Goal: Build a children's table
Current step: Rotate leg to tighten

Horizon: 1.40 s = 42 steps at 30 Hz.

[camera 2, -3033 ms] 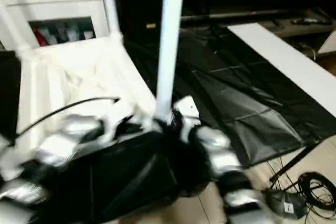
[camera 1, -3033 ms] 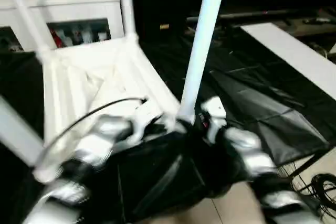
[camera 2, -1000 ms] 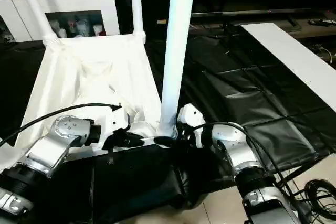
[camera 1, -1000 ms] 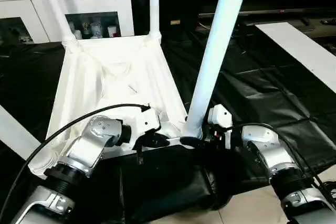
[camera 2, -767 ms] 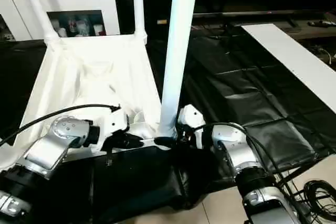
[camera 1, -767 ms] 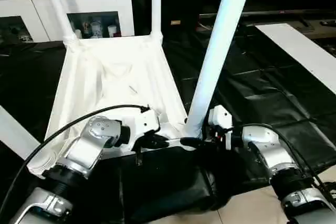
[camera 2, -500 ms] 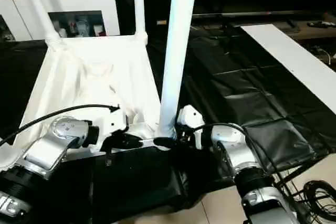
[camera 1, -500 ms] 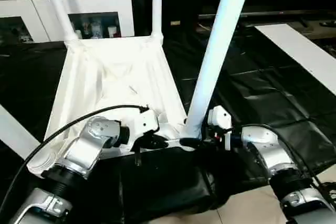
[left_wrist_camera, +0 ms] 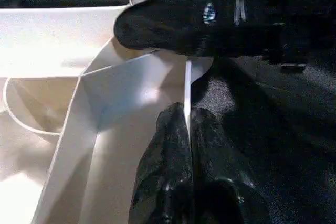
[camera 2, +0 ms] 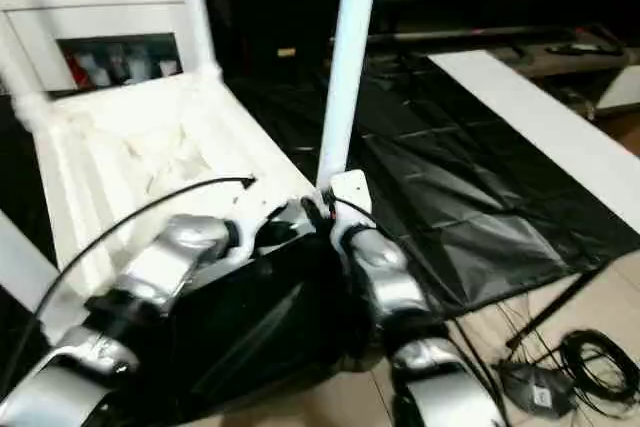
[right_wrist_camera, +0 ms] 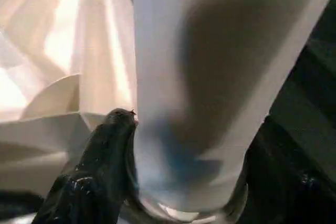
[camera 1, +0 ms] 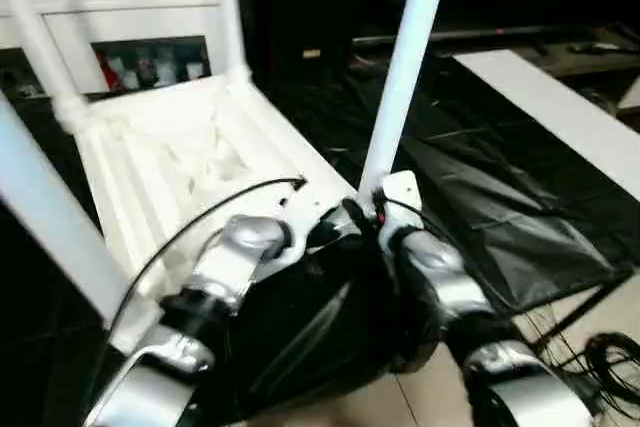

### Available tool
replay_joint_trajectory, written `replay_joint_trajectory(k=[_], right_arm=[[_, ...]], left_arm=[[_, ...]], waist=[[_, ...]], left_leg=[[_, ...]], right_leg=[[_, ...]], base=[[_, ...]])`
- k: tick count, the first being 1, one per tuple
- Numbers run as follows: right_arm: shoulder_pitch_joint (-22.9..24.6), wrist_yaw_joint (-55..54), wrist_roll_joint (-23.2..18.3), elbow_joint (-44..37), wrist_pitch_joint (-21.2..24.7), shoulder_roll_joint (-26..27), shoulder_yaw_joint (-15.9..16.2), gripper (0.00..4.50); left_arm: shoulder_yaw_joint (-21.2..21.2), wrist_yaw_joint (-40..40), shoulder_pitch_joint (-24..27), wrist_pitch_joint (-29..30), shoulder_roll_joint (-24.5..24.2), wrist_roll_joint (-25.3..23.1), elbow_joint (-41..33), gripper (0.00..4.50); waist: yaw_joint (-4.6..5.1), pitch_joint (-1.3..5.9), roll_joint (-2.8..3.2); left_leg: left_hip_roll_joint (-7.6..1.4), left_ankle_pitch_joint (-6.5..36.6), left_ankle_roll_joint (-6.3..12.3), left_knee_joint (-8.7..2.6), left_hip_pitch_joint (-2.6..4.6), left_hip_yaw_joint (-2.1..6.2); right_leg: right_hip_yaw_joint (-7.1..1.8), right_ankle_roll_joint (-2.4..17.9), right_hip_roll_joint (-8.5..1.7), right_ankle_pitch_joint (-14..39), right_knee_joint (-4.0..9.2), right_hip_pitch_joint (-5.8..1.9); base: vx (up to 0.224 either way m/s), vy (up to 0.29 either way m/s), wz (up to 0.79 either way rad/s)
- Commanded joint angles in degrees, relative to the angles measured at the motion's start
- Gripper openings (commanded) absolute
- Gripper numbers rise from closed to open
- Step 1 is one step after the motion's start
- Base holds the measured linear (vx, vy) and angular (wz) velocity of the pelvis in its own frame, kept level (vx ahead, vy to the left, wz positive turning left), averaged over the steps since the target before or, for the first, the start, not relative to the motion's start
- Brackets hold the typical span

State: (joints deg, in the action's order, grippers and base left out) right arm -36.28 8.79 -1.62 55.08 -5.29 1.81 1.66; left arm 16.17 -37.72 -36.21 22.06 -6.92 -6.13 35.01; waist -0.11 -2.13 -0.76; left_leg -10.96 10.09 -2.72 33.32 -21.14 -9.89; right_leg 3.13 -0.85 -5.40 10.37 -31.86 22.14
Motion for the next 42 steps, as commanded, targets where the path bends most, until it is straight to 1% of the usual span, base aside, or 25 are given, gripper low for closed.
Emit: replay_joint_trajectory(k=[1, 2, 4, 5, 7, 10, 12, 13, 14, 16, 18, 20, 21, 22, 24, 26, 27, 28, 29, 31, 32, 33, 36, 40, 42], right_arm=[[0.5, 2.5, 0.7, 1.0, 1.1, 2.9, 2.5, 2.64], [0.5, 2.5, 0.7, 1.0, 1.1, 2.9, 2.5, 2.64], [1.3, 5.8, 0.4, -0.2, 0.5, 3.3, 3.0, 2.64], [1.7, 6.4, -0.1, -0.6, 0.0, 3.4, 2.8, 2.99], [1.9, 7.0, -0.9, -0.9, -0.4, 3.5, 2.1, 3.34], [1.1, 7.1, -2.1, -0.6, -1.2, 2.6, 0.3, 3.56], [1.0, 7.5, -2.2, -0.8, -1.5, 2.3, 0.1, 3.77], [1.3, 9.1, -2.1, -1.9, -2.3, 1.1, 0.0, 3.87], [1.3, 9.3, -2.0, -2.1, -2.4, 1.0, 0.0, 3.92], [2.2, 12.3, -1.5, -4.3, -3.3, -0.8, 0.9, 3.92], [4.1, 18.4, -1.5, -8.3, -4.4, -4.5, 2.5, 3.92], [5.0, 21.4, -1.2, -9.9, -5.5, -6.5, 3.3, 3.92], [5.9, 25.5, -1.2, -11.5, -6.6, -8.8, 3.9, 3.92], [6.1, 26.0, -1.3, -11.7, -6.6, -9.0, 3.9, 3.92], [7.8, 34.8, -3.7, -14.7, -6.0, -12.4, 4.0, 3.92], [8.7, 39.1, -4.9, -16.2, -5.4, -13.9, 4.3, 3.92], [9.4, 42.4, -5.8, -17.6, -4.8, -15.2, 4.7, 3.92], [10.0, 44.6, -6.5, -18.8, -4.3, -16.2, 5.2, 3.92], [10.1, 45.2, -6.6, -19.1, -4.2, -16.5, 5.4, 3.92], [10.7, 50.4, -7.2, -20.4, -4.3, -18.7, 7.0, 3.92], [10.8, 51.0, -7.1, -20.5, -4.4, -18.9, 7.1, 3.92], [10.7, 51.3, -6.9, -20.4, -4.5, -18.9, 7.2, 3.92], [10.2, 52.9, -5.5, -19.4, -5.6, -19.3, 8.1, 3.92], [10.2, 54.8, -5.1, -19.7, -5.6, -19.9, 9.3, 3.92], [10.3, 55.9, -5.1, -19.9, -5.7, -20.4, 9.9, 3.92]], left_arm=[[1.5, 1.5, 0.8, 0.5, 1.3, -1.1, 3.5, 0.00], [1.5, 1.5, 0.8, 0.5, 1.3, -1.1, 3.5, 0.00], [1.7, 0.9, 1.1, -0.1, 1.1, -1.2, 3.4, 0.00], [1.9, 0.4, 1.3, -0.6, 0.8, -1.1, 3.2, 0.00], [2.1, -0.1, 1.7, -0.7, 0.4, -1.1, 2.8, 0.00], [2.4, -2.3, 2.4, -2.2, -1.0, -0.8, 2.1, 0.00], [2.6, -3.0, 2.6, -3.2, -1.3, -0.9, 2.0, 0.00], [3.0, -4.5, 3.1, -4.1, -2.2, -1.1, 1.2, 0.00], [3.0, -4.6, 3.2, -4.2, -2.3, -1.1, 1.1, 0.00], [3.5, -6.7, 3.9, -5.2, -3.6, -1.0, -0.4, 0.00], [3.7, -9.6, 5.1, -4.9, -5.9, -0.3, -3.3, 0.00], [3.9, -10.6, 5.5, -5.3, -7.1, -0.4, -4.2, 0.00], [4.2, -12.6, 6.0, -6.9, -8.6, -0.3, -5.1, 0.00], [4.3, -12.9, 6.0, -7.1, -8.7, -0.2, -5.2, 0.00], [5.0, -18.8, 7.4, -9.4, -11.2, 1.6, -8.2, 0.00], [5.5, -22.0, 8.2, -10.0, -12.6, 2.6, -10.0, 0.00], [6.1, -24.7, 8.8, -10.6, -13.9, 3.2, -11.6, 0.00], [6.4, -26.6, 9.2, -10.5, -14.8, 3.7, -12.8, 0.00], [6.5, -27.1, 9.3, -10.3, -15.1, 3.8, -13.2, 0.00], [7.1, -30.3, 9.6, -9.2, -17.1, 4.3, -15.3, 0.00], [7.1, -30.5, 9.6, -9.3, -17.3, 4.2, -15.4, 0.00], [7.1, -30.6, 9.5, -9.3, -17.3, 4.2, -15.3, 0.00], [7.1, -31.5, 9.2, -9.2, -17.9, 4.4, -15.2, 0.00], [7.3, -32.4, 9.1, -9.1, -18.2, 4.6, -15.4, 0.00], [7.5, -32.7, 9.1, -8.9, -18.3, 4.8, -15.5, 0.00]], waist=[[1.02, 1.83, 0.93], [1.04, 1.84, 1.13], [1.08, 2.03, 0.85], [1.02, 1.94, 0.40], [0.89, 1.99, 0.24], [1.09, 1.96, 0.20], [1.08, 1.91, 0.19], [1.20, 1.86, -0.18], [1.15, 1.87, -0.08], [1.04, 1.91, -0.22], [0.80, 1.90, -0.34], [0.38, 2.05, -0.27], [0.32, 2.02, 0.01], [0.31, 2.01, -0.24], [0.07, 2.05, 0.04], [-0.23, 2.22, 0.07], [-0.55, 2.32, 0.13], [-0.75, 2.40, 0.15], [-0.76, 2.39, 0.09], [-1.42, 2.56, 0.16], [-1.59, 2.61, 0.10], [-1.97, 2.52, 0.08], [-2.19, 2.70, -0.24], [-2.43, 3.10, 0.27], [-2.53, 3.06, 0.21]], left_leg=[[-1.54, 40.3, -3.81, -5.40, 2.69, 2.03], [-1.66, 40.9, -3.98, -5.60, 2.67, 2.17], [-1.71, 40.4, -3.93, -5.94, 2.16, 2.21], [-1.60, 39.9, -3.63, -5.82, 2.20, 2.00], [-1.47, 38.7, -3.10, -5.57, 2.27, 1.84], [-1.50, 37.0, -2.41, -5.69, 1.79, 1.88], [-1.42, 37.2, -2.36, -5.49, 2.16, 1.74], [-1.40, 36.8, -2.05, -5.44, 2.17, 1.68], [-1.39, 36.6, -1.94, -5.42, 2.15, 1.72], [-1.58, 34.3, -1.59, -5.78, 1.39, 1.71], [-1.63, 33.4, -1.41, -5.66, 1.62, 1.57], [-1.85, 31.5, -1.13, -5.84, 1.29, 1.45], [-1.88, 30.9, -1.16, -5.94, 1.20, 1.40], [-1.93, 30.8, -1.00, -5.96, 1.05, 1.26], [-1.97, 30.9, -0.78, -5.98, 1.20, 1.15], [-2.27, 29.2, -0.50, -6.17, 0.88, 1.05], [-2.28, 28.8, -0.40, -6.03, 1.28, 0.70], [-2.29, 27.4, 0.00, -5.94, 1.33, 0.45], [-2.33, 26.6, 0.21, -5.97, 1.12, 0.33], [-2.40, 23.5, 0.53, -5.74, 1.20, -0.03], [-2.37, 22.6, 0.70, -5.66, 1.16, -0.13], [-2.38, 21.8, 0.77, -5.47, 1.34, -0.43], [-2.20, 19.6, 1.02, -4.98, 1.22, -0.93], [-2.21, 13.8, 2.12, -4.72, 0.79, -0.93], [-2.21, 13.7, 2.28, -4.69, 0.81, -1.00]], right_leg=[[0.73, 4.3, -1.82, 34.1, 5.99, 0.47], [0.88, 4.5, -1.95, 33.2, 5.98, 0.21], [0.82, 4.9, -2.27, 31.0, 5.73, -0.33], [0.63, 5.1, -2.42, 31.6, 5.92, 0.00], [0.38, 5.2, -2.84, 32.8, 6.05, 0.21], [0.40, 4.9, -3.03, 34.1, 6.11, 0.03], [0.44, 5.0, -3.06, 35.0, 6.37, 0.43], [0.56, 4.8, -3.06, 35.9, 6.50, 0.44], [0.60, 4.7, -3.16, 36.4, 6.57, 0.36], [0.21, 4.6, -3.39, 36.1, 6.29, -0.13], [0.00, 4.9, -3.43, 36.4, 6.29, 0.12], [-0.28, 5.2, -3.48, 34.8, 6.03, -0.24], [-0.43, 5.9, -3.35, 33.3, 5.73, -0.15], [-0.52, 6.2, -3.23, 32.4, 5.66, -0.20], [-0.63, 7.0, -3.06, 30.7, 5.54, -0.24], [-0.99, 8.5, -3.07, 26.9, 4.89, -0.52], [-1.15, 9.6, -2.78, 24.2, 4.70, -0.28], [-1.37, 10.7, -2.70, 21.6, 4.22, -0.36], [-1.47, 11.1, -2.69, 20.7, 4.09, -0.43], [-1.66, 11.8, -2.71, 18.5, 3.64, -0.54], [-1.71, 12.0, -2.62, 17.6, 3.44, -0.57], [-1.94, 12.5, -2.54, 16.6, 3.30, -0.24], [-2.41, 12.6, -2.40, 15.8, 2.81, -0.29], [-2.29, 14.1, -2.12, 8.4, 1.61, -1.05], [-2.26, 14.4, -2.05, 7.7, 1.56, -1.16]], base=[[0.000, 0.000, 0.00], [0.000, 0.000, 0.00], [0.000, 0.000, 0.00], [0.000, 0.000, 0.00], [0.000, 0.000, 0.00], [0.000, 0.000, 0.00], [0.000, 0.000, 0.00], [0.000, 0.000, 0.00], [0.000, 0.000, 0.00], [0.000, 0.000, 0.00], [0.000, 0.000, 0.00], [0.000, 0.000, 0.00], [0.000, 0.000, 0.00], [0.000, 0.000, 0.00], [0.000, 0.000, 0.00], [0.000, 0.000, 0.00], [0.000, 0.000, 0.00], [0.000, 0.000, 0.00], [0.000, 0.000, 0.00], [0.000, 0.000, 0.00], [0.000, 0.000, 0.00], [0.053, -0.020, 0.09], [0.055, -0.022, 0.11], [0.041, -0.008, 0.04], [0.000, 0.000, 0.00]])
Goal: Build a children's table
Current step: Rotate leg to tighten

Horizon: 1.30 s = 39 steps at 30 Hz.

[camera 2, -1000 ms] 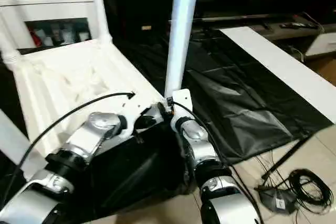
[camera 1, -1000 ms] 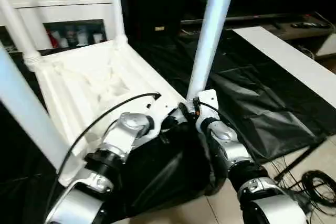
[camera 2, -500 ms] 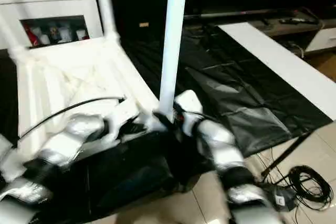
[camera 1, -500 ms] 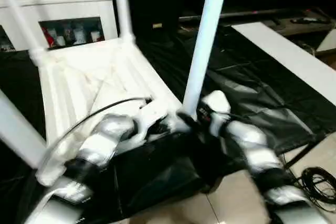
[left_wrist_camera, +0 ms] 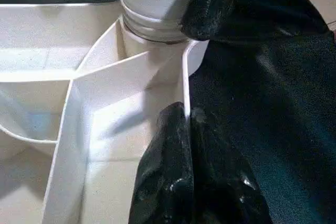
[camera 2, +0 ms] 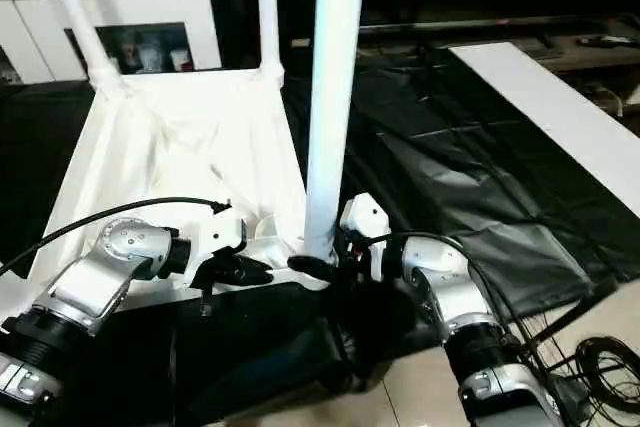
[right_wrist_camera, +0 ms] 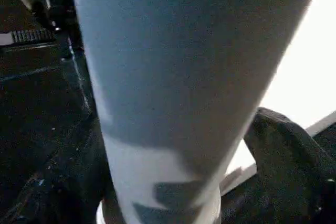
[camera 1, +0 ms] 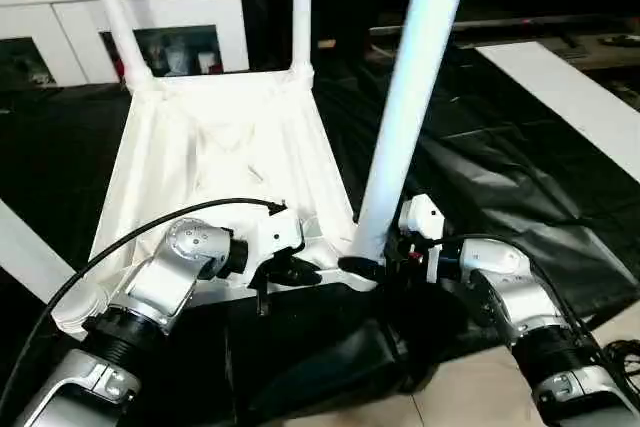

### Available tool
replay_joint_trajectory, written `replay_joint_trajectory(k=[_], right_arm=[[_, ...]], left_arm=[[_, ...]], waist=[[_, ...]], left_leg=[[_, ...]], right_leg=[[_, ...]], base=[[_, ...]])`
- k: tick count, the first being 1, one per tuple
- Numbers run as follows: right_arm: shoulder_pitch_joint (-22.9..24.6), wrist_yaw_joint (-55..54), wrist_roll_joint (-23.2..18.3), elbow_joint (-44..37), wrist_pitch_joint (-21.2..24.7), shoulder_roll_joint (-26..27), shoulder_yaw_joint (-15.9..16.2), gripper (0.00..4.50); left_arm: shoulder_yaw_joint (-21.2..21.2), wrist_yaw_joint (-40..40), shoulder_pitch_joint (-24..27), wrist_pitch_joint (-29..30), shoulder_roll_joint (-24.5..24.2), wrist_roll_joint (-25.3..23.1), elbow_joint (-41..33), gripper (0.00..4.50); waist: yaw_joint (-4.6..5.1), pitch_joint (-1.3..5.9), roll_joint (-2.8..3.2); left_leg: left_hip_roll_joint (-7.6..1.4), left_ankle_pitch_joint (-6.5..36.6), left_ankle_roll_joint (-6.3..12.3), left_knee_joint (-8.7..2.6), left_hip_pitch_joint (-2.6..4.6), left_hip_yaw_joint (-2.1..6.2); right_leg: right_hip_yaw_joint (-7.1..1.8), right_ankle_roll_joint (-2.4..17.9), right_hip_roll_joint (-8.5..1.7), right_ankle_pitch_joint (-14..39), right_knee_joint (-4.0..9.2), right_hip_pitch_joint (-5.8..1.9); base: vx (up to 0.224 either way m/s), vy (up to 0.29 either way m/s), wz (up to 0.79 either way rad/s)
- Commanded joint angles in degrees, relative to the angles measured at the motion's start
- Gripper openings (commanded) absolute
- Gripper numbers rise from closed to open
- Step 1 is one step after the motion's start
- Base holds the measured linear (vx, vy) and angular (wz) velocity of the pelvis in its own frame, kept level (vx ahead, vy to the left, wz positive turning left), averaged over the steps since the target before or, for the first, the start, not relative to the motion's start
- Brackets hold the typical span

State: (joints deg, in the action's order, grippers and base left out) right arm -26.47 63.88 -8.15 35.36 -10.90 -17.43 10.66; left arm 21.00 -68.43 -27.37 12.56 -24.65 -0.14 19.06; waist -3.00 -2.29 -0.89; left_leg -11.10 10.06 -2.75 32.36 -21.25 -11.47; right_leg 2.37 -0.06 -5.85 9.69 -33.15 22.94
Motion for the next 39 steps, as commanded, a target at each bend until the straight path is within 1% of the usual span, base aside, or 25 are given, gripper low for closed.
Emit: replay_joint_trajectory(k=[1, 3, 4, 7, 10, 13, 14, 16, 18, 19, 21, 24, 26, 27, 28, 30, 31, 39], right_arm=[[0.5, 1.3, 1.4, -0.1, -0.3, -1.3, 1.0, 3.92], [0.5, 1.5, 1.3, -0.1, -0.3, -1.4, 1.0, 3.92], [0.5, 2.0, 1.2, 0.0, -0.3, -1.5, 1.0, 3.92], [0.6, 4.0, 0.8, -0.3, -0.1, -2.0, 1.1, 3.92], [0.7, 5.1, 0.6, -0.6, -0.1, -2.6, 1.4, 3.92], [0.5, 5.2, 0.6, 0.0, -0.3, -2.9, 1.4, 3.92], [0.2, 4.8, 0.8, 0.6, -0.5, -2.9, 1.3, 3.92], [0.1, 4.7, 0.8, 0.8, -0.5, -2.8, 1.2, 3.92], [0.1, 4.9, 0.8, 0.9, -0.4, -2.8, 1.2, 3.92], [0.1, 5.1, 1.0, 1.2, -0.4, -2.8, 1.3, 3.66], [0.1, 5.3, 1.1, 1.5, -0.5, -2.8, 1.4, 3.66], [-0.1, 5.4, 1.3, 2.5, -0.7, -2.6, 1.4, 3.28], [-0.2, 5.4, 1.2, 2.7, -0.6, -2.5, 1.3, 3.23], [-0.3, 5.5, 1.1, 2.7, -0.5, -2.4, 1.3, 3.08], [-0.5, 5.7, 1.1, 2.9, -0.5, -2.3, 1.3, 3.08], [-0.6, 5.7, 1.1, 3.0, -0.5, -2.2, 1.3, 2.87], [-0.7, 5.8, 1.1, 3.2, -0.5, -2.1, 1.3, 2.82], [-1.1, 6.1, 1.4, 4.2, -1.0, -1.7, 1.3, 2.72]], left_arm=[[2.7, -2.1, 0.2, 0.7, -0.7, -1.1, 0.4, 0.00], [2.7, -2.2, 0.2, 0.8, -0.7, -1.1, 0.4, 0.00], [2.7, -2.4, 0.2, 0.8, -0.7, -1.1, 0.4, 0.00], [2.6, -2.7, 0.1, 0.9, -0.9, -1.1, 0.4, 0.00], [2.6, -2.6, 0.1, 0.9, -1.1, -1.0, 0.5, 0.00], [2.7, -2.6, 0.0, 1.0, -1.3, -1.0, 0.6, 0.00], [2.7, -2.7, 0.0, 1.2, -1.3, -0.9, 0.5, 0.00], [2.7, -2.7, 0.0, 1.2, -1.3, -0.9, 0.5, 0.00], [2.8, -2.7, 0.0, 1.2, -1.3, -0.9, 0.5, 0.00], [2.8, -2.7, 0.0, 1.2, -1.3, -1.0, 0.5, 0.00], [2.8, -2.8, 0.0, 1.2, -1.3, -1.0, 0.5, 0.00], [2.9, -2.8, -0.1, 1.3, -1.2, -0.9, 0.6, 0.00], [2.9, -2.8, -0.1, 1.3, -1.2, -0.9, 0.7, 0.00], [2.9, -2.8, 0.0, 1.4, -1.3, -0.9, 0.7, 0.00], [2.9, -2.7, -0.1, 1.4, -1.3, -0.9, 0.8, 0.00], [2.9, -2.7, -0.1, 1.4, -1.3, -0.9, 0.8, 0.00], [2.9, -2.7, -0.1, 1.4, -1.3, -1.0, 0.8, 0.00], [2.9, -2.9, 0.2, 1.7, -1.6, -0.9, 0.5, 0.00]], waist=[[0.33, 3.20, 0.30], [0.22, 3.11, 0.33], [0.19, 3.08, 0.30], [0.11, 3.01, 0.35], [0.06, 3.04, 0.29], [0.05, 3.19, 0.18], [0.03, 3.23, 0.27], [0.05, 3.28, 0.22], [0.02, 3.25, 0.26], [0.03, 3.25, 0.24], [0.03, 3.25, 0.20], [0.00, 3.26, 0.26], [0.01, 3.29, 0.23], [0.01, 3.27, 0.22], [0.00, 3.27, 0.07], [-0.01, 3.27, 0.14], [-0.01, 3.27, 0.05], [-0.01, 3.32, 0.13]], left_leg=[[-2.06, 14.0, 2.31, -3.74, 0.91, 0.58], [-2.07, 15.1, 1.99, -3.80, 0.98, 0.59], [-2.10, 16.4, 1.44, -3.88, 1.08, 0.64], [-2.10, 17.8, 0.93, -3.96, 1.16, 0.69], [-2.11, 17.5, 0.91, -3.93, 1.12, 0.71], [-2.05, 15.8, 1.28, -3.80, 0.95, 0.72], [-2.02, 15.1, 1.50, -3.71, 0.99, 0.67], [-2.00, 14.3, 1.85, -3.60, 0.95, 0.62], [-2.01, 14.3, 1.96, -3.59, 0.95, 0.61], [-2.03, 14.5, 1.95, -3.59, 0.95, 0.62], [-2.01, 14.6, 1.92, -3.57, 0.97, 0.61], [-2.05, 14.9, 1.78, -3.57, 1.02, 0.64], [-2.03, 14.9, 1.80, -3.54, 1.00, 0.62], [-2.03, 14.9, 1.84, -3.54, 1.00, 0.62], [-2.05, 14.6, 1.95, -3.53, 0.99, 0.63], [-2.03, 14.6, 2.00, -3.50, 0.99, 0.61], [-2.04, 14.5, 2.03, -3.50, 0.96, 0.63], [-2.02, 14.0, 2.06, -3.42, 0.95, 0.62]], right_leg=[[-1.51, 13.6, -1.62, 8.8, 2.88, -2.00], [-1.54, 13.3, -1.66, 10.6, 3.08, -1.95], [-1.56, 12.8, -1.68, 12.5, 3.24, -1.88], [-1.60, 12.1, -1.70, 14.8, 3.51, -1.79], [-1.60, 12.1, -1.70, 14.5, 3.44, -1.83], [-1.55, 12.4, -1.68, 12.6, 3.17, -2.04], [-1.56, 12.7, -1.67, 11.7, 3.09, -2.03], [-1.51, 13.2, -1.65, 10.6, 2.96, -2.11], [-1.47, 13.5, -1.62, 10.6, 2.96, -2.13], [-1.47, 13.4, -1.62, 10.8, 2.96, -2.13], [-1.47, 13.4, -1.60, 11.1, 2.97, -2.12], [-1.48, 13.4, -1.64, 11.5, 2.98, -2.11], [-1.46, 13.4, -1.63, 11.3, 2.95, -2.13], [-1.46, 13.4, -1.61, 11.3, 2.95, -2.12], [-1.45, 13.5, -1.63, 11.2, 2.93, -2.14], [-1.47, 13.5, -1.65, 11.3, 2.91, -2.14], [-1.45, 13.4, -1.66, 11.4, 2.89, -2.15], [-1.44, 13.6, -1.67, 11.0, 2.82, -2.20]], base=[[0.000, 0.000, 0.00], [0.000, 0.000, 0.00], [0.000, 0.000, 0.00], [0.000, 0.000, 0.00], [0.000, 0.000, 0.00], [0.000, 0.000, 0.00], [0.000, 0.000, 0.00], [0.000, 0.000, 0.00], [0.000, 0.000, 0.00], [0.000, 0.000, 0.00], [0.000, 0.000, 0.00], [0.000, 0.000, 0.00], [0.000, 0.000, 0.00], [0.000, 0.000, 0.00], [0.000, 0.000, 0.00], [0.000, 0.000, 0.00], [0.000, 0.000, 0.00], [0.000, 0.000, 0.00]])
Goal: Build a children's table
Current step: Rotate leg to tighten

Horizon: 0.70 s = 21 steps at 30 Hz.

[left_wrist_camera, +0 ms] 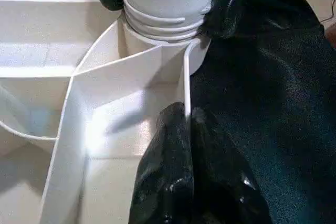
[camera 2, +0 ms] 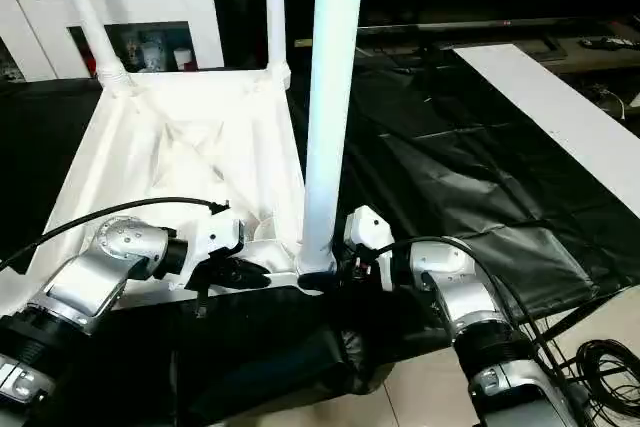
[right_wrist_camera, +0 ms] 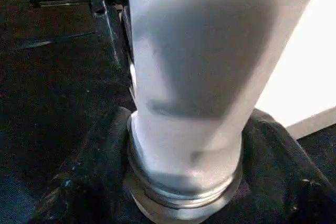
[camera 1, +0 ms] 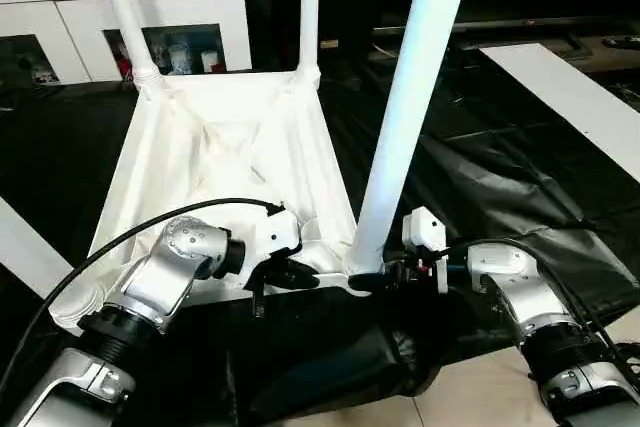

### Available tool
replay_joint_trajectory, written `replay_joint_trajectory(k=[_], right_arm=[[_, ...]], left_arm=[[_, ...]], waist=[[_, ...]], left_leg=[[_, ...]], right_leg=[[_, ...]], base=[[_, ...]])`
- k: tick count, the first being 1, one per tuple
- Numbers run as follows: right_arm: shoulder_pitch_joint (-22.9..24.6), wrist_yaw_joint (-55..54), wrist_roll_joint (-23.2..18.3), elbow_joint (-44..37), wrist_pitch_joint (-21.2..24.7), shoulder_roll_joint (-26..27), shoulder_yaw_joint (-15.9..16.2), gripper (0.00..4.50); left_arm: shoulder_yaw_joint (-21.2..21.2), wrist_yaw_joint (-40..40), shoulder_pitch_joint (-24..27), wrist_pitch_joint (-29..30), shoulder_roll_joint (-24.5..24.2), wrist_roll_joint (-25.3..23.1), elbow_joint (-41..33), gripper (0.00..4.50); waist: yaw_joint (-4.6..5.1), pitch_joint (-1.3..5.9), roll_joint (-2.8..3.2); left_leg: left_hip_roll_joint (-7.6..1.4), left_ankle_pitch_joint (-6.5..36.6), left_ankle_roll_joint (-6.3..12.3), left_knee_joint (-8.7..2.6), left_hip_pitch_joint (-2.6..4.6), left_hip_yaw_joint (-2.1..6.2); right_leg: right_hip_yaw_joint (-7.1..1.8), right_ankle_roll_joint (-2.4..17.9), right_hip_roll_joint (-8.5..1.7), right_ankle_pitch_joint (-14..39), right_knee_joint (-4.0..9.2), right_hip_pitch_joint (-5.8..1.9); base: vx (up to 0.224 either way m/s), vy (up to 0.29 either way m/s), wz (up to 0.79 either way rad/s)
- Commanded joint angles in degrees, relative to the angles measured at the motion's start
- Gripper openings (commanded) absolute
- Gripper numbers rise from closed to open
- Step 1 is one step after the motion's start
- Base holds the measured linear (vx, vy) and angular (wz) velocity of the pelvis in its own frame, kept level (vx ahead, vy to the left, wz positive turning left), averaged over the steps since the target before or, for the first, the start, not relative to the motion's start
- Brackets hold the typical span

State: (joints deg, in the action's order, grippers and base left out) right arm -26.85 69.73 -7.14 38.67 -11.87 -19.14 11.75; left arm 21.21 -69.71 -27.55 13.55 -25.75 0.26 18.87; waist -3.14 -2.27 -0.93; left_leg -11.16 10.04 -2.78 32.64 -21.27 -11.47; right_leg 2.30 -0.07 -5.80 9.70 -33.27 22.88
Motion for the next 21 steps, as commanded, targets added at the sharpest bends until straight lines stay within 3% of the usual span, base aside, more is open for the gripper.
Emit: replay_joint_trajectory(k=[1, 3, 5, 6, 7, 8, 9, 10, 11, 13, 17, 21], right_arm=[[-0.6, -0.3, 0.7, 1.1, -0.4, 0.1, 0.2, 2.72], [-0.5, -1.6, 1.0, 1.4, -0.9, 0.4, 0.0, 2.72], [-1.3, -10.1, 2.8, 4.3, -2.8, 2.3, -1.5, 2.71], [-2.0, -15.9, 4.1, 6.5, -3.8, 3.5, -2.3, 2.70], [-2.4, -19.0, 4.5, 7.9, -4.1, 4.4, -2.9, 2.70], [-2.6, -20.5, 4.6, 8.6, -4.2, 4.8, -3.3, 2.70], [-2.9, -22.7, 3.4, 9.6, -3.0, 6.3, -4.6, 2.70], [-3.3, -25.3, 2.4, 10.4, -1.9, 7.8, -5.8, 2.70], [-4.5, -33.1, -0.2, 12.1, 1.5, 12.0, -8.9, 2.69], [-5.3, -37.5, -0.6, 13.0, 2.9, 14.1, -9.8, 2.69], [-8.1, -51.4, 2.1, 17.7, 6.1, 20.0, -9.8, 2.69], [-9.6, -57.0, 5.1, 20.1, 6.7, 22.6, -8.6, 2.69]], left_arm=[[2.6, -1.3, 0.3, 0.6, -0.4, -1.4, 0.9, 0.00], [2.3, -0.3, 0.2, 0.2, -0.1, -1.7, 1.4, 0.00], [0.8, 4.6, -0.9, 0.1, 1.8, -2.4, 3.9, 0.00], [-0.2, 7.7, -1.5, 0.3, 3.2, -2.7, 5.5, 0.00], [-0.7, 9.5, -2.0, 0.7, 4.1, -2.8, 6.6, 0.00], [-1.0, 10.4, -2.2, 0.9, 4.6, -2.9, 7.1, 0.00], [-1.3, 13.0, -2.7, 0.7, 5.6, -3.6, 8.5, 0.00], [-1.8, 15.9, -3.2, 0.8, 6.7, -4.1, 9.8, 0.00], [-3.1, 22.3, -4.3, 3.3, 9.9, -4.6, 12.5, 0.00], [-3.9, 25.4, -4.9, 5.6, 11.7, -4.5, 13.7, 0.00], [-5.1, 34.3, -7.1, 7.1, 16.9, -5.9, 18.4, 0.00], [-4.7, 37.3, -8.6, 6.1, 19.2, -6.9, 21.3, 0.00]], waist=[[0.11, 3.32, 0.17], [0.15, 3.26, 0.28], [0.30, 3.15, 0.34], [0.49, 2.91, 0.25], [0.58, 2.91, 0.55], [0.85, 2.96, 0.37], [1.11, 2.91, 0.24], [1.20, 2.80, 0.61], [1.48, 2.80, 0.48], [1.75, 2.88, 0.72], [1.99, 2.89, 0.65], [2.09, 2.85, 0.75]], left_leg=[[-1.96, 14.0, 2.11, -3.68, 0.97, 0.62], [-1.99, 14.3, 1.93, -3.73, 0.95, 0.63], [-1.93, 15.3, 1.22, -3.74, 1.01, 0.59], [-1.77, 16.8, 0.28, -3.90, 1.07, 0.60], [-1.78, 17.8, -0.51, -3.96, 1.19, 0.73], [-1.68, 19.6, -1.30, -4.06, 1.23, 0.97], [-1.63, 20.8, -1.54, -4.12, 1.08, 1.15], [-1.69, 22.3, -1.66, -4.08, 1.42, 1.18], [-1.72, 22.7, -1.61, -4.14, 1.43, 1.13], [-1.70, 22.7, -2.28, -4.30, 1.24, 1.38], [-1.45, 23.9, -2.44, -4.28, 1.17, 1.49], [-1.26, 25.6, -2.13, -4.17, 1.43, 1.52]], right_leg=[[-1.36, 13.6, -1.71, 10.8, 2.91, -2.16], [-1.36, 13.7, -1.72, 11.1, 2.95, -2.11], [-1.44, 13.4, -1.73, 12.5, 3.11, -1.86], [-1.46, 12.7, -1.77, 15.6, 3.52, -1.75], [-1.47, 12.3, -1.89, 17.4, 3.62, -1.69], [-1.34, 11.1, -1.93, 21.0, 3.92, -1.73], [-1.25, 10.0, -1.83, 23.1, 4.11, -1.74], [-1.36, 9.6, -1.90, 24.2, 4.52, -1.24], [-1.42, 9.7, -1.74, 24.1, 4.55, -1.23], [-1.37, 9.8, -1.81, 24.1, 4.39, -1.24], [-1.00, 8.5, -1.68, 25.7, 4.88, -1.13], [-0.92, 7.3, -1.57, 27.2, 5.37, -0.64]], base=[[0.000, 0.000, 0.00], [0.000, 0.000, 0.00], [0.000, 0.000, 0.00], [0.000, 0.000, 0.00], [0.000, 0.000, 0.00], [0.000, 0.000, 0.00], [-0.052, -0.003, -0.03], [0.000, 0.000, 0.00], [0.000, 0.000, 0.00], [0.000, 0.000, 0.00], [0.000, 0.000, 0.00], [0.000, 0.000, 0.00]])
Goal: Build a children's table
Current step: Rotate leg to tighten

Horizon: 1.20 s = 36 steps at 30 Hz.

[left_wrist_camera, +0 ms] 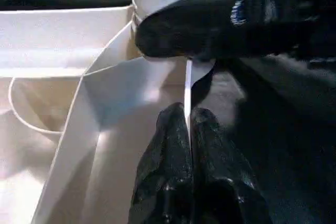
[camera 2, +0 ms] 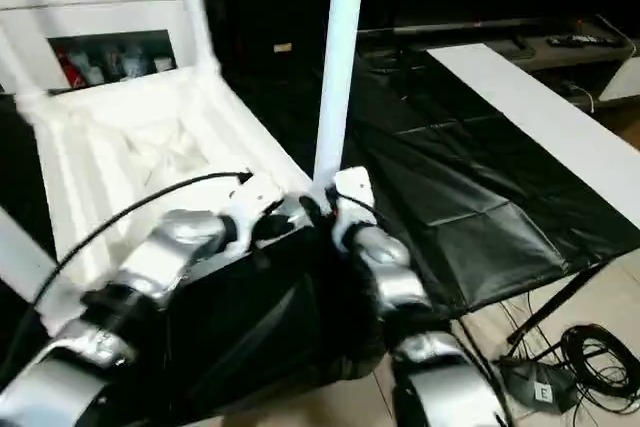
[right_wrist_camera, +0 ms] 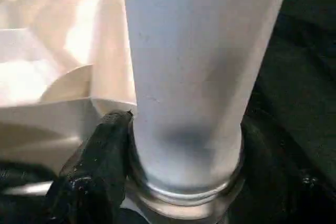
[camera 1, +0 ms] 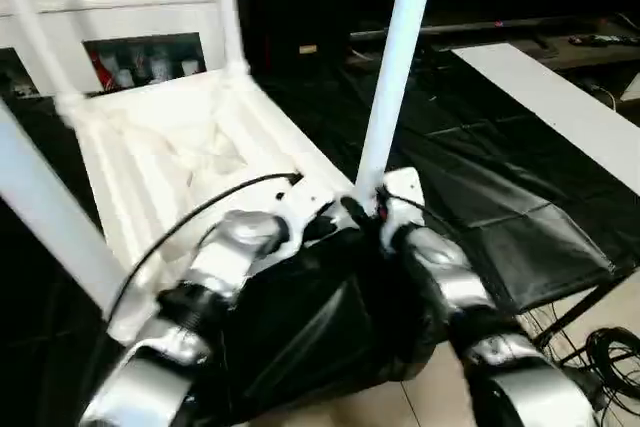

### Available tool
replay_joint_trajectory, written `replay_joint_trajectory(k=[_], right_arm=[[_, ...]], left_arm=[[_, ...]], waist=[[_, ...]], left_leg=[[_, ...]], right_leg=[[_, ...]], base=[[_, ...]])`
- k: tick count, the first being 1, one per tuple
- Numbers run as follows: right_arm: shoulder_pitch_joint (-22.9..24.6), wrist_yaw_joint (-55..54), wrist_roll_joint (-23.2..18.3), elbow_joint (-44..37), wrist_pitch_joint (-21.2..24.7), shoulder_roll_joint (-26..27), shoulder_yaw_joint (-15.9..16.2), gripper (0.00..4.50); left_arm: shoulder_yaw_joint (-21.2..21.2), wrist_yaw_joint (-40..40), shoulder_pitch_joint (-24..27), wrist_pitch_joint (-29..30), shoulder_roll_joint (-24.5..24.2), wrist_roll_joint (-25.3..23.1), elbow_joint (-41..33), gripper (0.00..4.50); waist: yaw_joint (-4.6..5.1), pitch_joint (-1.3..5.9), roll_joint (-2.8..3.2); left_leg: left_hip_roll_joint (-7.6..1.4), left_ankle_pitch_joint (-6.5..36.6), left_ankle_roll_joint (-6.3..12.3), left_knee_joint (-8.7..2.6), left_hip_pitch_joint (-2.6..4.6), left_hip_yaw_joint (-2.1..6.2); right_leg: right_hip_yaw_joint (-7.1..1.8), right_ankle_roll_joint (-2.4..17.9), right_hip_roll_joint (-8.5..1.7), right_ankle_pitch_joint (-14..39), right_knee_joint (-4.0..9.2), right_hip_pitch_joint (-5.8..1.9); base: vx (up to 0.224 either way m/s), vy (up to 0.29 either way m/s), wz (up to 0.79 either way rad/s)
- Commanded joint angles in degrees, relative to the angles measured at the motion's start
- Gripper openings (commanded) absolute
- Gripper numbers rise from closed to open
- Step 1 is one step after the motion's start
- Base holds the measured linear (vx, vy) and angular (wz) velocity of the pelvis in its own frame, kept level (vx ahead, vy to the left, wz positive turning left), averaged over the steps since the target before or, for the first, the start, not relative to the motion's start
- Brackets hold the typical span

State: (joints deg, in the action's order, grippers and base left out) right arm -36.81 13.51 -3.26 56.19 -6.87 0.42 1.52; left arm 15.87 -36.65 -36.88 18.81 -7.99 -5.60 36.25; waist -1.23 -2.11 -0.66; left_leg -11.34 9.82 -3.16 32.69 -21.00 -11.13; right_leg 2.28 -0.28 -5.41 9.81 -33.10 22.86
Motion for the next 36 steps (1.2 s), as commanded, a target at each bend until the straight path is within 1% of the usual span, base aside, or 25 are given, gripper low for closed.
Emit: replay_joint_trajectory(k=[1, 2, 5, 6, 8, 10, 12, 13, 16, 18, 19, 20, 21, 22, 23, 24, 25, 27, 28, 29, 30, 31, 32, 35, 36], right_arm=[[0.4, -0.8, 1.2, 2.6, 1.7, 3.0, 1.7, 2.69], [0.0, -1.4, 2.3, 3.1, 1.7, 3.5, 2.0, 2.69], [0.8, 1.9, 1.3, 1.7, 0.7, 3.4, 2.1, 2.69], [1.1, 2.4, 1.3, 1.4, 0.5, 3.3, 2.1, 2.69], [1.4, 3.1, 1.2, 1.1, 0.1, 3.0, 1.9, 2.69], [1.7, 4.0, 0.8, 0.2, -1.0, 2.2, 1.6, 3.39], [1.8, 4.2, 0.5, -0.4, -1.4, 1.9, 1.3, 3.44], [2.4, 6.0, 0.6, -2.4, -2.6, 0.2, 1.5, 3.52], [3.1, 8.8, 1.3, -4.6, -3.9, -2.3, 2.2, 3.87], [4.0, 14.5, 1.1, -7.3, -4.7, -5.4, 3.1, 3.98], [4.7, 18.4, 0.5, -9.0, -4.5, -7.0, 3.5, 4.10], [5.4, 23.1, 0.2, -10.8, -4.8, -9.3, 4.3, 4.10], [5.8, 25.2, 0.3, -11.5, -5.1, -10.5, 4.9, 4.10], [6.5, 29.1, 0.2, -12.8, -5.7, -12.5, 5.7, 4.10], [6.7, 30.1, 0.1, -13.2, -5.9, -13.0, 5.9, 4.10], [7.6, 34.8, -0.3, -14.8, -6.6, -15.4, 6.7, 4.10], [8.2, 38.0, -1.6, -16.1, -6.4, -16.7, 6.6, 4.10], [8.5, 39.2, -2.2, -16.7, -6.3, -17.2, 6.5, 4.10], [8.7, 40.8, -3.1, -17.5, -6.4, -17.8, 6.3, 4.10], [8.7, 40.8, -3.1, -17.5, -6.4, -17.8, 6.3, 4.10], [9.1, 43.6, -4.0, -18.8, -6.0, -18.3, 6.8, 4.10], [9.4, 44.8, -4.3, -19.4, -5.8, -18.5, 7.1, 4.10], [9.8, 46.5, -4.7, -20.2, -5.5, -18.8, 7.6, 4.10], [10.5, 49.9, -4.9, -21.6, -4.7, -19.3, 8.7, 4.10], [10.5, 50.6, -4.9, -21.7, -4.6, -19.4, 8.9, 4.10]], left_arm=[[0.7, 4.2, 0.7, 0.8, 1.4, -1.1, 3.9, 0.00], [0.7, 4.7, 0.3, 0.7, 1.8, -1.4, 4.5, 0.00], [1.4, 3.6, 0.8, 1.0, 1.0, -1.9, 4.0, 0.00], [1.7, 3.0, 0.9, 1.2, 0.7, -2.1, 3.9, 0.00], [1.8, 2.4, 1.0, 1.4, 0.5, -2.2, 3.9, 0.00], [1.9, 1.6, 1.3, 1.7, 0.1, -2.2, 3.8, 0.00], [2.0, 1.1, 1.4, 1.7, -0.2, -2.3, 3.9, 0.00], [2.0, -0.3, 1.7, 1.5, -0.9, -2.2, 3.9, 0.00], [2.3, -2.1, 2.1, 1.3, -1.9, -1.9, 3.3, 0.00], [3.0, -4.9, 2.7, 1.7, -3.4, -1.7, 2.1, 0.00], [3.7, -6.7, 3.1, 1.5, -4.2, -1.7, 1.4, 0.00], [4.3, -8.8, 3.6, 1.1, -5.3, -1.5, 0.5, 0.00], [4.6, -9.9, 3.9, 0.4, -5.8, -1.4, 0.2, 0.00], [4.9, -11.8, 4.3, 0.1, -6.6, -1.0, -0.7, 0.00], [5.1, -12.4, 4.4, 0.0, -6.8, -0.9, -1.0, 0.00], [5.7, -15.1, 5.0, -1.2, -8.1, -0.6, -2.4, 0.00], [6.4, -17.5, 5.5, -1.3, -9.4, -0.5, -4.1, 0.00], [6.7, -18.5, 5.7, -1.3, -10.1, -0.5, -4.9, 0.00], [7.4, -20.2, 6.2, -1.0, -11.5, -0.8, -6.5, 0.00], [7.4, -20.2, 6.2, -1.0, -11.5, -0.8, -6.5, 0.00], [8.2, -23.4, 7.2, -1.2, -13.5, -0.3, -9.3, 0.00], [8.4, -24.5, 7.6, -1.3, -14.1, 0.1, -10.3, 0.00], [8.6, -26.6, 8.3, -1.5, -14.9, 1.0, -11.9, 0.00], [9.1, -30.1, 9.6, -1.1, -16.8, 2.3, -15.5, 0.00], [9.2, -30.6, 9.9, -0.5, -17.2, 2.6, -16.1, 0.00]], waist=[[0.20, 2.73, 0.52], [0.30, 2.65, 0.39], [0.45, 2.69, 0.38], [0.48, 2.70, 0.23], [0.45, 2.66, 0.26], [0.42, 2.74, 0.36], [0.37, 2.77, 0.33], [0.39, 2.74, 0.44], [0.24, 2.71, 0.19], [0.19, 2.83, 0.16], [0.29, 2.83, 0.17], [0.24, 2.85, 0.09], [-0.01, 2.88, 0.10], [0.11, 2.93, 0.19], [0.16, 2.97, 0.13], [0.14, 2.99, 0.17], [0.00, 3.10, 0.11], [-0.05, 3.14, 0.21], [-0.17, 3.16, 0.22], [-0.19, 3.16, 0.24], [-0.40, 3.13, 0.21], [-0.38, 3.18, 0.25], [-0.55, 3.11, 0.40], [-0.77, 3.10, 0.33], [-0.86, 3.13, 0.41]], left_leg=[[-1.08, 25.9, -1.76, -4.26, 1.16, 1.21], [-1.09, 26.5, -1.65, -4.35, 1.06, 1.24], [-1.10, 27.0, -1.24, -4.36, 1.00, 1.27], [-1.13, 27.0, -1.04, -4.34, 0.99, 1.25], [-1.16, 27.0, -0.85, -4.35, 1.01, 1.21], [-1.26, 26.5, -0.92, -4.44, 0.93, 1.23], [-1.28, 26.5, -0.75, -4.44, 0.93, 1.13], [-1.28, 26.3, -0.65, -4.53, 0.75, 1.18], [-1.27, 25.6, -0.35, -4.49, 0.70, 1.06], [-1.30, 24.5, 0.14, -4.44, 0.45, 1.05], [-1.24, 23.7, 0.46, -4.48, 0.12, 1.09], [-1.28, 23.1, 0.76, -4.54, -0.04, 1.14], [-1.49, 22.1, 1.39, -4.43, 0.10, 1.04], [-1.47, 21.8, 1.74, -4.28, 0.18, 0.88], [-1.49, 21.3, 1.83, -4.23, 0.10, 0.82], [-1.53, 20.6, 2.07, -4.19, 0.16, 0.75], [-1.57, 19.9, 2.63, -4.03, 0.15, 0.66], [-1.70, 18.7, 3.10, -4.01, 0.05, 0.64], [-1.81, 17.8, 3.10, -3.96, 0.31, 0.52], [-1.80, 17.4, 3.09, -3.95, 0.24, 0.51], [-1.93, 17.1, 3.01, -4.04, 0.31, 0.54], [-1.92, 16.6, 3.03, -4.02, 0.23, 0.53], [-2.00, 16.4, 2.83, -4.06, 0.44, 0.45], [-2.00, 15.9, 2.65, -4.00, 0.63, 0.28], [-2.04, 15.7, 2.58, -4.02, 0.70, 0.24]], right_leg=[[-0.91, 7.5, -1.97, 26.8, 5.16, -0.65], [-0.83, 7.4, -1.89, 27.0, 5.19, -0.69], [-0.85, 7.0, -1.97, 27.4, 5.26, -0.66], [-0.87, 7.0, -2.02, 27.7, 5.32, -0.62], [-0.91, 7.0, -2.02, 27.9, 5.38, -0.52], [-0.97, 7.3, -2.01, 26.5, 5.21, -0.58], [-1.05, 7.7, -1.99, 25.4, 5.13, -0.58], [-1.04, 7.8, -1.98, 25.1, 5.05, -0.78], [-1.03, 8.0, -1.96, 24.7, 5.09, -0.90], [-1.12, 8.1, -2.12, 24.4, 4.98, -1.06], [-1.09, 8.1, -2.13, 24.0, 4.85, -1.40], [-1.04, 8.0, -2.10, 23.5, 4.86, -1.68], [-1.14, 8.3, -2.07, 21.7, 4.78, -1.57], [-1.17, 9.4, -1.96, 20.1, 4.63, -1.53], [-1.24, 10.0, -2.00, 19.1, 4.46, -1.60], [-1.21, 11.1, -1.94, 17.6, 4.33, -1.64], [-1.24, 11.6, -1.94, 16.0, 4.13, -1.84], [-1.27, 12.3, -2.10, 14.5, 3.91, -1.96], [-1.20, 13.2, -2.04, 13.6, 3.77, -1.86], [-1.17, 13.2, -1.99, 13.2, 3.65, -1.89], [-1.15, 13.4, -2.04, 13.1, 3.58, -1.97], [-1.17, 13.4, -1.98, 12.4, 3.43, -2.06], [-1.20, 13.7, -1.83, 11.7, 3.39, -1.88], [-1.27, 14.5, -1.73, 9.7, 3.08, -1.88], [-1.29, 14.6, -1.72, 9.3, 3.01, -1.92]], base=[[0.000, 0.000, 0.00], [0.000, 0.000, 0.00], [0.000, 0.000, 0.00], [0.000, 0.000, 0.00], [0.000, 0.000, 0.00], [0.000, 0.000, 0.00], [0.000, 0.000, 0.00], [0.000, 0.000, 0.00], [0.000, 0.000, 0.00], [0.000, 0.000, 0.00], [0.000, 0.000, 0.00], [0.000, 0.000, 0.00], [0.000, 0.000, 0.00], [0.000, 0.000, 0.00], [0.000, 0.000, 0.00], [0.000, 0.000, 0.00], [0.000, 0.000, 0.00], [0.000, 0.000, 0.00], [0.000, 0.000, 0.00], [0.000, 0.000, 0.00], [0.000, 0.000, 0.00], [0.000, 0.000, 0.00], [0.000, 0.000, 0.00], [0.000, 0.000, 0.00], [0.000, 0.000, 0.00]])
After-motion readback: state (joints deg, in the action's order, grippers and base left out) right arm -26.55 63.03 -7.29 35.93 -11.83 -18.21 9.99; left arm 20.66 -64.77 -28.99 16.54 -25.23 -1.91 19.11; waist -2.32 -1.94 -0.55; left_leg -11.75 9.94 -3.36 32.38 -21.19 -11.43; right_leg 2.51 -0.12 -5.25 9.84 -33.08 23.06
